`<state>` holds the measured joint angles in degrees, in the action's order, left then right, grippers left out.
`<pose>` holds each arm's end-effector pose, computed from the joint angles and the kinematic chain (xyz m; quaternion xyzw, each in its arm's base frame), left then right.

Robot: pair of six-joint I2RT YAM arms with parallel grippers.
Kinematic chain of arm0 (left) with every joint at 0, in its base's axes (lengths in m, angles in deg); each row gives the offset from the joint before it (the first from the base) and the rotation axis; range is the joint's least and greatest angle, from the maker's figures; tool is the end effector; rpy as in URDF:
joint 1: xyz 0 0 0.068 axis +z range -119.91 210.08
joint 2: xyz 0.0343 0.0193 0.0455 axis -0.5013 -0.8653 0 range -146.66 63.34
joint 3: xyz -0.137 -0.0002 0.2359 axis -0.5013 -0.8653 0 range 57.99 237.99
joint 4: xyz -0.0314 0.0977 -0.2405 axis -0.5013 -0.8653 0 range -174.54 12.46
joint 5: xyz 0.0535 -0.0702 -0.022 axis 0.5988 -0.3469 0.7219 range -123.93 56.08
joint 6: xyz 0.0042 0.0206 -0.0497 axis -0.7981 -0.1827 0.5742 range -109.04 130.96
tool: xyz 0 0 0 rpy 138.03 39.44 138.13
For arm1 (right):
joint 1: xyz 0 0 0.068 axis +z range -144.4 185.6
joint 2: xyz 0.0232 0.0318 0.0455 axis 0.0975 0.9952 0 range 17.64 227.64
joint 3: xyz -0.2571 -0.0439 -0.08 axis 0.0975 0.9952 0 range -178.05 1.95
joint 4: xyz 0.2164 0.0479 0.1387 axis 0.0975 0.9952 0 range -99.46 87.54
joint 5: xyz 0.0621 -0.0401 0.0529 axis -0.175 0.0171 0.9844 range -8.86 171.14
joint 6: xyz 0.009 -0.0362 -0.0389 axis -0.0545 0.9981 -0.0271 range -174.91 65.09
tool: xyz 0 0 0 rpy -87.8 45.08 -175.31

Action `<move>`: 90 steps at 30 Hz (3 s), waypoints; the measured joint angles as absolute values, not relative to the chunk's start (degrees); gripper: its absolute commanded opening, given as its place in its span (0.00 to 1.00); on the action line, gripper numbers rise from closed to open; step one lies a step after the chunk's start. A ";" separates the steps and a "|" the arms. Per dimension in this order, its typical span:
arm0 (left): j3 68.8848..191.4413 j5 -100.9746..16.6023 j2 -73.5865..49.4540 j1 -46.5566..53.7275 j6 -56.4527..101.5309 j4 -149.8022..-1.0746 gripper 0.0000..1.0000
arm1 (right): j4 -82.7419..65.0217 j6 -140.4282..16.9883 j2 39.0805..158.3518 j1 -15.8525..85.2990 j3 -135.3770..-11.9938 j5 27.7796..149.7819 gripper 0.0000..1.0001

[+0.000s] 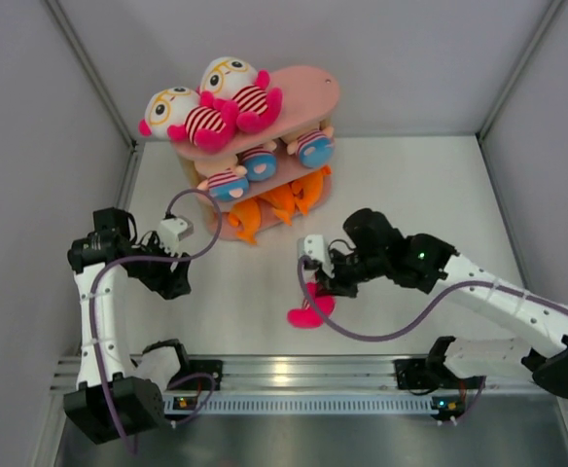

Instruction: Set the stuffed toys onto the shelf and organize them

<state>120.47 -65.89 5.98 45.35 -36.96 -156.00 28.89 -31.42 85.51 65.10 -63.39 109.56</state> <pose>0.1460 0.0202 0.3175 0.3057 0.9016 -0.1591 0.2613 0.1110 0.2219 0.3383 -0.6606 0.5928 0.3369 0.3142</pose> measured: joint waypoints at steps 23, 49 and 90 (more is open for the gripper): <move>117.02 -63.66 -1.39 45.35 -37.60 -155.47 0.70 | -11.32 -34.70 116.09 2.13 -107.46 121.21 0.00; 117.59 -61.37 -4.67 45.35 -34.47 -155.04 0.71 | -56.79 -65.01 141.64 16.91 -126.38 157.69 0.00; 116.25 -55.01 1.06 45.35 -28.11 -153.40 0.70 | -73.90 -100.79 117.20 7.05 -93.99 138.48 0.99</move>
<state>116.25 -55.01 1.06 45.35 -28.11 -153.40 -73.90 -100.79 117.20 7.05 -93.99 138.48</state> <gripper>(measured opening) 0.706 0.993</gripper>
